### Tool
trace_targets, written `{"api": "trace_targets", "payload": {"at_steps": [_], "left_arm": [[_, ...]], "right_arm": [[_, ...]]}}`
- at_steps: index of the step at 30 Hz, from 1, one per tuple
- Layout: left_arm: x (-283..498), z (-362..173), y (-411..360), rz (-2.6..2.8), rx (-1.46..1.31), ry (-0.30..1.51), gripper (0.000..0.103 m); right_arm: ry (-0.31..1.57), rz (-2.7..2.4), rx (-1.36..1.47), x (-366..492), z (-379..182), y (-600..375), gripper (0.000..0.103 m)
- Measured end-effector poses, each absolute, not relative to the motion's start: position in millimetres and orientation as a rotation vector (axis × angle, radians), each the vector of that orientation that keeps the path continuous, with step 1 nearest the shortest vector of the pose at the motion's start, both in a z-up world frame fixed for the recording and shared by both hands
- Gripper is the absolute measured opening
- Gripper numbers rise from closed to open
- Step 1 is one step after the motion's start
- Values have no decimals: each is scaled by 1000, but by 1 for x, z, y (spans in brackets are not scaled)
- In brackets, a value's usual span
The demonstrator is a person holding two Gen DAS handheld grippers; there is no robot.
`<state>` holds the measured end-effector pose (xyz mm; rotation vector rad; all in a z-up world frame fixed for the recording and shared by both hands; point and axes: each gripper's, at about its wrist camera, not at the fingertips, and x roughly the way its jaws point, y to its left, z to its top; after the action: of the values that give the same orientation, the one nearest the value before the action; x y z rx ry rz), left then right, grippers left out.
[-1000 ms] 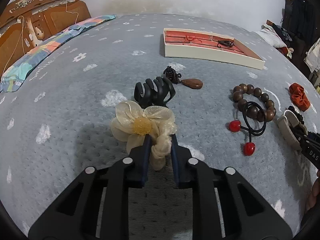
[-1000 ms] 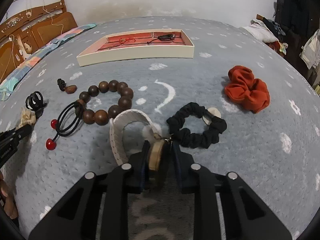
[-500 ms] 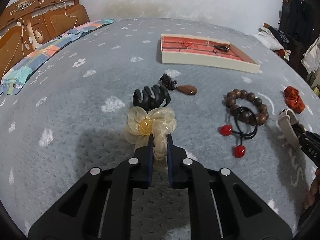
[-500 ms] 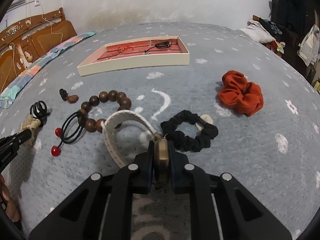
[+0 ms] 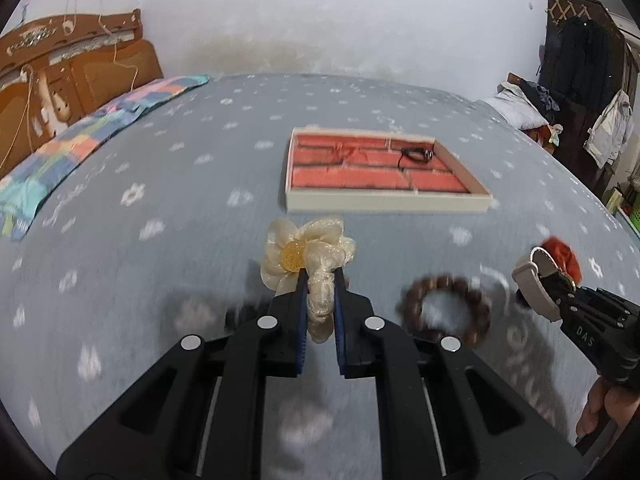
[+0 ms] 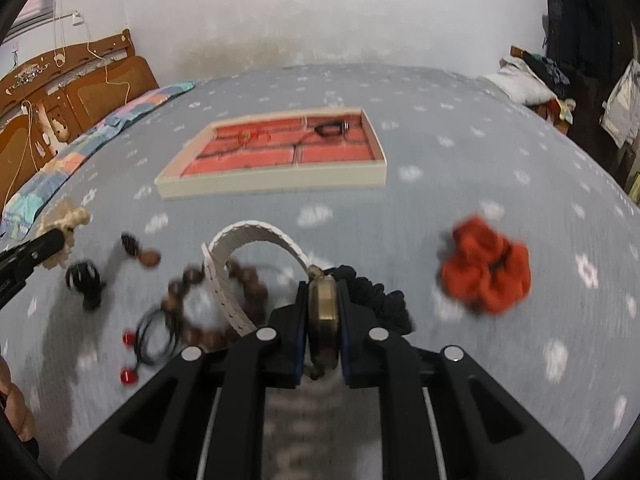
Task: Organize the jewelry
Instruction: 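Carry scrunchie and watch into the tray and open both tools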
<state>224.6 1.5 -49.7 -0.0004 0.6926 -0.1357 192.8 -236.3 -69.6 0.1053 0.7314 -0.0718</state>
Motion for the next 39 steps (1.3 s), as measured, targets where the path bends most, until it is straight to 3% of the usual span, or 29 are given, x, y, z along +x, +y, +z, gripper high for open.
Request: {"api": "trace_targets", "payload": {"at_steps": [12,23,39], "left_arm": [[364,-19,-43,-167,-38,705,10],[518,-74,-75,-137,0,863,10],[594,-112,-95,-111,41,1002,10]], "right_arm": [[706,-77,125,317,-37,-254,14],[797,-109,125,448,-68,-277,14],[935,-94,167,531,-107,-295,14]]}}
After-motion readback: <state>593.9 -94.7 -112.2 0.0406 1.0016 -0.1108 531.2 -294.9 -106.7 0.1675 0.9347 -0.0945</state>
